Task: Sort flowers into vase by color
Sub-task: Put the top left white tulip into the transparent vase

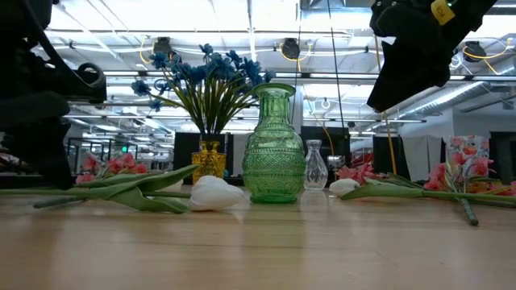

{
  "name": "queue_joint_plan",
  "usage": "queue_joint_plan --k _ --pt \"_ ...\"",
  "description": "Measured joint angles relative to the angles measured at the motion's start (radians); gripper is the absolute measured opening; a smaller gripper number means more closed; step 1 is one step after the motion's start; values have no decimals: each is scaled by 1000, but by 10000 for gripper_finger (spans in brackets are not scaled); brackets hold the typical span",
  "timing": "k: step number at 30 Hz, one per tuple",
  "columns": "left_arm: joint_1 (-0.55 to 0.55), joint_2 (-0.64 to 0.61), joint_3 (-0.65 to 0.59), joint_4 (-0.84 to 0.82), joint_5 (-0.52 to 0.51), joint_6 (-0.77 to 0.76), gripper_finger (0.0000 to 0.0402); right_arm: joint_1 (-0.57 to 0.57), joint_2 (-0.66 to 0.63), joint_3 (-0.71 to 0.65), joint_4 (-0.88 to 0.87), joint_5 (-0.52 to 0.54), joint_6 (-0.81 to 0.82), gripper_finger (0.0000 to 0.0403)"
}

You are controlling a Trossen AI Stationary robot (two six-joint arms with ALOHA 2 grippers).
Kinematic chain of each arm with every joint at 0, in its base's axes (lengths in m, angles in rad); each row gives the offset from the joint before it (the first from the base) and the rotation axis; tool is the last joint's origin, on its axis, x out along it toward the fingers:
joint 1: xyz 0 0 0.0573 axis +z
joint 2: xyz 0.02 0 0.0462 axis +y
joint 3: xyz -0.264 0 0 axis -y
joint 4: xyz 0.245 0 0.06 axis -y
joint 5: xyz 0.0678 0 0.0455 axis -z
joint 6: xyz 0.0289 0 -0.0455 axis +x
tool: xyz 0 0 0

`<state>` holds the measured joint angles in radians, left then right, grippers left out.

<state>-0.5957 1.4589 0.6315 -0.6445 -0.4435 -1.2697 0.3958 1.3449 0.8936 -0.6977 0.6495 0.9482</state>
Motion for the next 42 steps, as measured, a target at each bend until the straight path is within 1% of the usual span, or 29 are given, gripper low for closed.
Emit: queue_joint_plan --k 4,11,13,14,16,20,21,25,28,31,34,39,42 --pt "1 14 0 16 14 -7 58 0 0 0 17 -1 -6 187" --pt "1 40 0 47 15 -7 123 0 0 0 61 -1 -43 187" --pt "1 40 0 45 7 -7 126 0 0 0 67 -1 -45 187" --pt "0 40 0 44 6 -7 122 0 0 0 67 -1 -45 187" --pt "0 40 3 41 5 -7 100 0 0 0 71 -1 -45 187" --pt "2 38 5 36 4 -8 23 0 0 0 75 -3 -45 187" --pt "2 34 5 37 7 -8 14 0 0 0 75 -3 -45 187" --pt "0 7 24 3 19 -7 15 0 0 0 92 -3 -52 187" --pt "0 -26 73 -81 6 -2 7 0 0 0 98 -3 -52 187" --pt "-7 -58 137 -173 -45 37 6 0 0 0 97 -3 -53 187" --pt "-17 -81 201 -234 -140 110 4 0 0 0 97 -3 -52 187" --pt "-29 -106 265 -247 -307 265 3 0 0 0 99 -3 -55 187" --pt "-29 -108 301 -249 -395 367 2 4 0 0 140 6 -94 187"
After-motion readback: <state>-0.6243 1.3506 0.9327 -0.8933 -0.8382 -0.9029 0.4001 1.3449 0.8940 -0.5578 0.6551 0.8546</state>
